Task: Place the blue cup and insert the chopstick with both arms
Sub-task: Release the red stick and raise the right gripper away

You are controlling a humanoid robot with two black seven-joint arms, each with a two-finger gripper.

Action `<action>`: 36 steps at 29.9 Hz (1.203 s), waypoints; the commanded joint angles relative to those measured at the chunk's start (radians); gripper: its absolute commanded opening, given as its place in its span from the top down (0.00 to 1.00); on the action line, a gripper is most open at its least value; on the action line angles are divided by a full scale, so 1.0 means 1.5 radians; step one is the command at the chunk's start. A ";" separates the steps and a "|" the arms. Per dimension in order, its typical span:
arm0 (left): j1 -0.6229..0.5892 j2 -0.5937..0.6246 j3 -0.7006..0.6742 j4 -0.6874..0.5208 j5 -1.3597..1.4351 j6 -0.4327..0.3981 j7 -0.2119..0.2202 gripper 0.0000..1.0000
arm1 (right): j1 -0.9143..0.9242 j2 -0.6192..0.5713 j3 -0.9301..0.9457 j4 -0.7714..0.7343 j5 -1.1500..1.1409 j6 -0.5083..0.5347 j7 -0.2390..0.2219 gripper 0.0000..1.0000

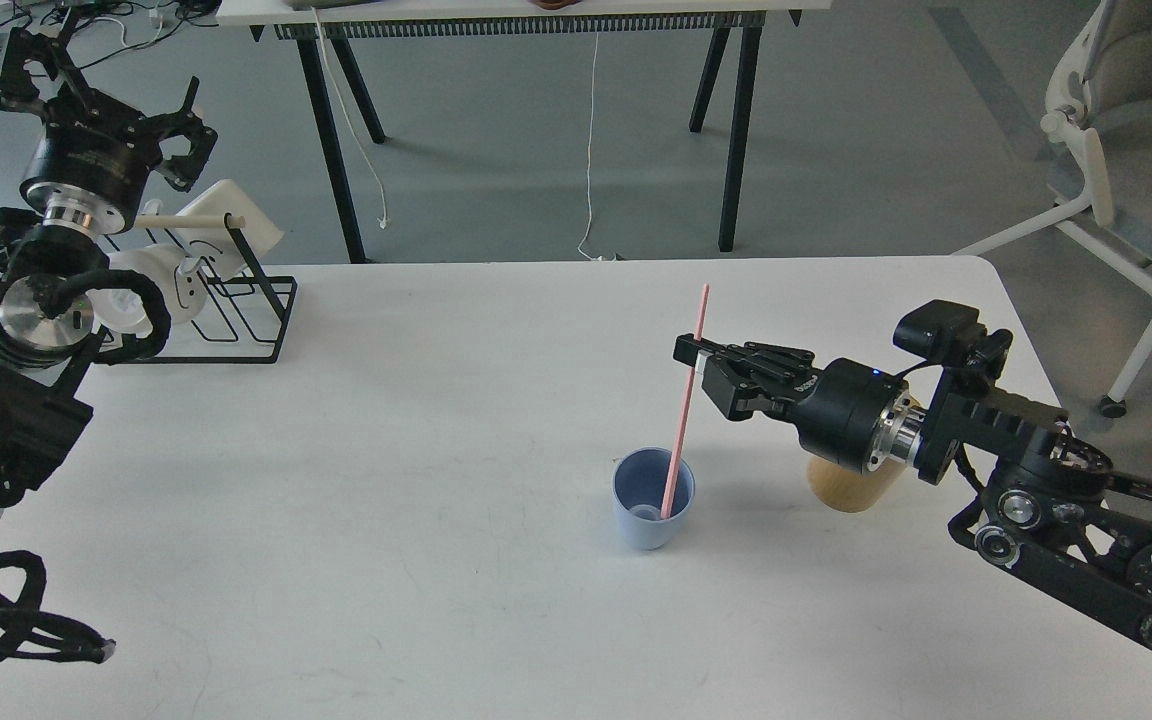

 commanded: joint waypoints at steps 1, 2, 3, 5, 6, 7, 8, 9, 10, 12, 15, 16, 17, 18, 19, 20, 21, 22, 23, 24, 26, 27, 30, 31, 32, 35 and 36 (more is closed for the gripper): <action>0.000 0.000 0.000 0.000 0.000 0.000 -0.001 0.00 | 0.000 0.007 -0.001 -0.009 0.000 0.000 0.000 0.90; 0.000 0.000 0.000 0.000 0.000 0.000 -0.001 0.00 | 0.000 0.007 -0.001 -0.010 0.000 -0.001 0.000 0.87; 0.000 0.000 0.000 0.000 0.000 0.000 -0.001 0.00 | 0.000 0.009 -0.001 -0.010 0.000 0.000 0.000 0.83; 0.000 0.001 -0.001 0.000 0.000 0.000 -0.001 0.00 | 0.000 0.015 -0.001 -0.011 0.000 0.000 0.001 0.78; 0.001 0.001 0.000 0.000 0.000 0.000 -0.001 0.00 | 0.000 0.017 -0.002 -0.014 0.000 -0.001 0.000 0.75; 0.001 0.001 0.000 0.000 0.000 0.000 -0.001 0.00 | 0.000 0.019 -0.002 -0.015 0.000 0.000 0.000 0.71; 0.001 0.001 0.000 0.000 0.000 0.000 -0.001 0.00 | 0.000 0.021 -0.003 -0.016 0.000 0.000 0.000 0.66; 0.001 0.002 0.000 0.000 0.000 0.000 -0.001 0.00 | 0.000 0.021 -0.005 -0.017 0.000 0.000 0.000 0.63; 0.001 0.002 -0.001 0.000 0.000 0.000 -0.001 0.00 | 0.000 0.021 -0.006 -0.016 0.000 0.000 0.001 0.62; 0.001 0.002 0.000 0.000 0.000 0.000 -0.001 0.00 | 0.000 0.022 -0.006 -0.016 0.000 0.000 0.002 0.56; 0.001 0.002 0.000 0.000 0.000 0.000 -0.001 0.00 | 0.000 0.021 0.005 -0.012 0.006 -0.004 0.006 0.47; 0.001 0.002 -0.001 0.000 0.000 0.000 -0.001 0.00 | 0.001 0.021 0.013 -0.013 0.010 -0.009 0.006 0.40; 0.001 0.002 -0.001 0.000 0.000 0.000 -0.001 0.00 | 0.004 0.021 0.030 -0.013 0.012 -0.011 0.007 0.32; 0.001 0.002 -0.001 0.000 0.000 0.000 -0.001 0.00 | 0.004 0.021 0.056 -0.015 0.016 -0.011 0.007 0.22; 0.001 0.002 -0.001 0.000 0.000 0.000 -0.001 0.00 | 0.003 0.021 0.082 -0.017 0.023 -0.010 0.008 0.08; 0.001 0.002 -0.001 0.000 0.000 0.000 -0.002 0.00 | 0.003 0.021 0.109 -0.018 0.038 -0.007 0.009 0.01; 0.001 0.002 -0.001 0.000 0.000 0.000 -0.002 0.00 | 0.001 0.021 0.136 -0.019 0.064 -0.004 0.008 0.01; 0.001 0.002 -0.001 0.000 0.000 0.000 -0.002 0.00 | 0.002 0.022 0.159 -0.021 0.093 -0.004 0.008 0.01; 0.001 0.002 -0.001 0.000 0.000 0.000 -0.002 0.00 | 0.004 0.022 0.181 -0.029 0.135 -0.003 0.008 0.01; 0.001 0.002 -0.001 0.000 -0.001 0.000 -0.002 0.00 | 0.006 0.022 0.199 -0.038 0.176 -0.003 0.008 0.01; 0.001 0.001 -0.001 0.000 -0.001 0.000 -0.002 0.00 | 0.010 0.023 0.243 -0.062 0.283 -0.003 0.008 0.01; 0.001 0.000 -0.001 0.000 -0.001 0.000 -0.002 0.00 | 0.011 0.023 0.259 -0.074 0.329 -0.003 0.008 0.01; 0.001 -0.003 -0.001 0.000 -0.001 0.000 -0.003 0.00 | 0.028 0.023 0.292 -0.131 0.465 0.003 0.010 0.00; 0.001 -0.005 -0.001 0.000 -0.001 0.000 -0.003 0.00 | 0.042 0.024 0.297 -0.159 0.502 0.007 0.013 0.00; 0.001 -0.007 -0.001 0.000 -0.001 0.000 -0.003 0.00 | 0.057 0.026 0.299 -0.185 0.535 0.012 0.017 0.00; 0.001 -0.012 0.000 0.000 -0.001 0.000 -0.003 0.00 | 0.091 0.045 0.304 -0.271 0.646 0.035 0.049 0.00; 0.001 -0.013 0.000 0.000 -0.001 0.000 -0.003 0.00 | 0.100 0.049 0.306 -0.298 0.681 0.050 0.060 0.00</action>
